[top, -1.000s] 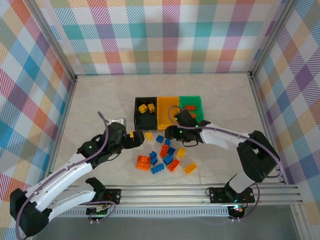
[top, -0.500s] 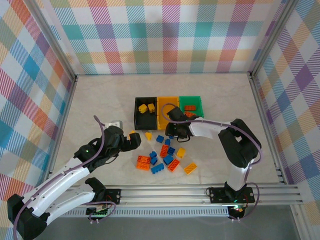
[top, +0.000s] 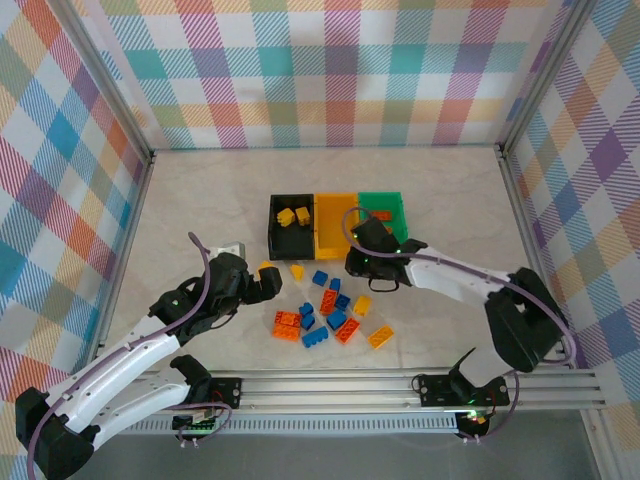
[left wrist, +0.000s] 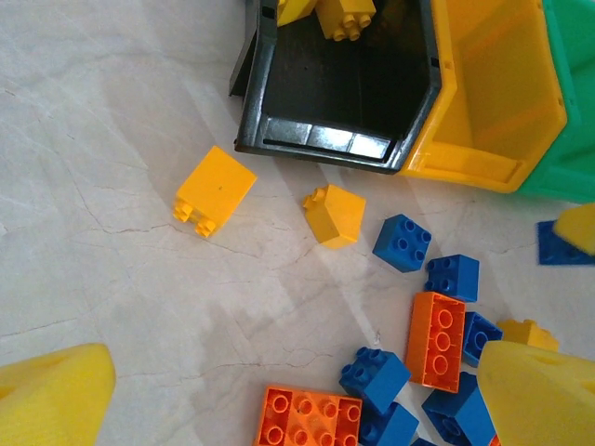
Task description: Sort the legos into containers by color
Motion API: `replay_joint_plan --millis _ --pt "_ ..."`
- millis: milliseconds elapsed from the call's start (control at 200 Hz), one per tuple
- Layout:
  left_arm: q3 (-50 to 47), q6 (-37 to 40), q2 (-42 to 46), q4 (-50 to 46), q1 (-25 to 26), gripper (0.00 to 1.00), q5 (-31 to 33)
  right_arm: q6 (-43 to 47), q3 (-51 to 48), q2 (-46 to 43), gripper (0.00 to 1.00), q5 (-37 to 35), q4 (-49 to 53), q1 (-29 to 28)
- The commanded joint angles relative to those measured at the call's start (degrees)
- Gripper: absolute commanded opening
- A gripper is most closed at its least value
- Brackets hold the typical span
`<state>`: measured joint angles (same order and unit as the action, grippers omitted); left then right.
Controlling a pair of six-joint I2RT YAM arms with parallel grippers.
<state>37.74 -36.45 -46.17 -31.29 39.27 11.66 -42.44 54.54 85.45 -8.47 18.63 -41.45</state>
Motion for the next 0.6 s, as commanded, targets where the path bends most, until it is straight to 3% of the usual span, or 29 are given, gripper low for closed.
replay_joint_plan --millis 0,250,390,445,540,595 --pt "-0.39 0.63 -0.29 1.99 0.20 1.00 0.97 4.51 5.80 -0.16 0.25 -0.66 2.27 -0.21" --pt "-0.08 1.21 -1.17 1.87 0.19 1.00 -0.71 8.23 21.07 14.58 0.26 -1.43 2.81 2.96" --pt "0.36 1.03 -1.51 -0.45 0.20 1.00 -0.42 9.25 29.47 22.43 0.33 -1.48 4.39 4.41" --pt "0.65 1.03 -1.83 -1.40 0.21 1.00 -0.72 9.34 32.42 24.55 0.39 -1.27 5.65 4.83" --pt "1.78 1.38 -2.69 -3.40 0.20 1.00 -1.03 10.84 36.60 25.61 0.66 1.23 7.12 4.98" --pt "2.16 1.83 -3.40 -4.21 0.20 1.00 -0.61 11.10 37.40 24.41 0.74 2.30 7.54 4.93"
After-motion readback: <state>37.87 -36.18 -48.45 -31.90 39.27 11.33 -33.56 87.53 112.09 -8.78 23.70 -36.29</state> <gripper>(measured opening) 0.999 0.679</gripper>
